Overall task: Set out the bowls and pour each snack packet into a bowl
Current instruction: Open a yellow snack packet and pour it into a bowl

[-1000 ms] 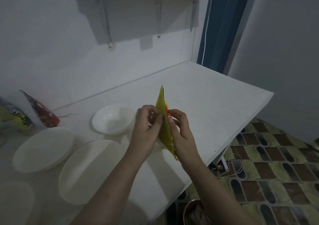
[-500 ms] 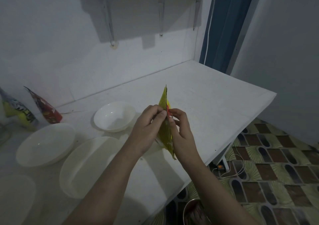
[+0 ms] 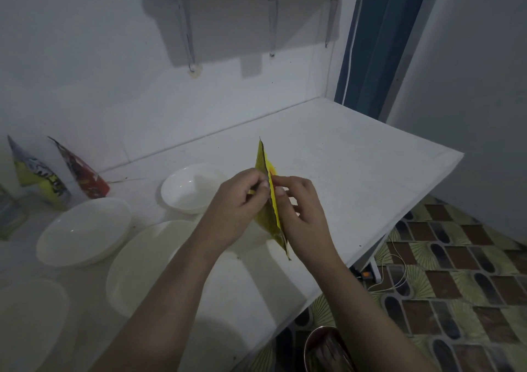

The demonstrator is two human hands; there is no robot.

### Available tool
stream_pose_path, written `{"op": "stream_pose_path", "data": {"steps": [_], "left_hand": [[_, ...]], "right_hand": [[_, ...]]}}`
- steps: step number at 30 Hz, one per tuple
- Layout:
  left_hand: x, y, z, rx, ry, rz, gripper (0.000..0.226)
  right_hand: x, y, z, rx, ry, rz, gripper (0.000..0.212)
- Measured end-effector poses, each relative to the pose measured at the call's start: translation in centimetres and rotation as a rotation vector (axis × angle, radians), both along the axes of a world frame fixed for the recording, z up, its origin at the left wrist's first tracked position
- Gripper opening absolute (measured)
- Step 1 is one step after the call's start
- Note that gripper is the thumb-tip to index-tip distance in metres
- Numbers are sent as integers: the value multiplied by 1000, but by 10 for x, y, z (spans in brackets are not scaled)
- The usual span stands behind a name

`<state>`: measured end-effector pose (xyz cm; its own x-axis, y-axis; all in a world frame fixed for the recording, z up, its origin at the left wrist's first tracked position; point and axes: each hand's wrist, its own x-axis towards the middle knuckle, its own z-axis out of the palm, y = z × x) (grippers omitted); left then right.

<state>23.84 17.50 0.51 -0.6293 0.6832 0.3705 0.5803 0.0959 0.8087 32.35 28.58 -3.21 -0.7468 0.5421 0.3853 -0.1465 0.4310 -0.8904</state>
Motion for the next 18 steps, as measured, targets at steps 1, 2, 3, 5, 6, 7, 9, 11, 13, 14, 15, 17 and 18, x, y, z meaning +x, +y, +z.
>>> {"op": "stream_pose_path", "data": {"steps": [1,2,3,5,6,7,9,11,13,14,15,17,18], "left_hand": [[0,-1,1,12,-3,-3,25],[0,-1,2,13,-9,-9,22],[0,-2,3,6,-16,-16,21],[-1,-3,5,-2,-38,-31,20],[-2,-4,5,0,-50,-35,20],[-3,-5,5,1,-57,-39,20],[-4,-5,4,-4,-52,-38,20],[-4,-5,3,-13,-29,-22,20],[-4,-5,0,-11,-14,-11,20],[-3,-4,-1,-1,-15,-8,19],[-3,-4,-2,13,-22,-5,18],[-1,-2,-3,38,-55,10,17],[-1,-2,-3,45,-74,18,18]], "right_hand": [[1,-1,5,-1,1,1,22],[1,-1,9,-5,-6,11,20],[2,-1,14,-6,-20,25,18],[4,-2,22,-3,-50,48,17],[5,-2,24,-5,-55,58,16],[6,-2,27,-6,-53,64,15],[7,-2,29,13,-53,57,15],[7,-2,30,50,-68,46,15],[6,-2,31,73,-88,45,16],[5,-3,32,79,-96,42,16],[5,-3,33,83,-100,37,15],[4,-3,33,97,-96,20,15],[3,-3,32,116,-98,8,15]]}}
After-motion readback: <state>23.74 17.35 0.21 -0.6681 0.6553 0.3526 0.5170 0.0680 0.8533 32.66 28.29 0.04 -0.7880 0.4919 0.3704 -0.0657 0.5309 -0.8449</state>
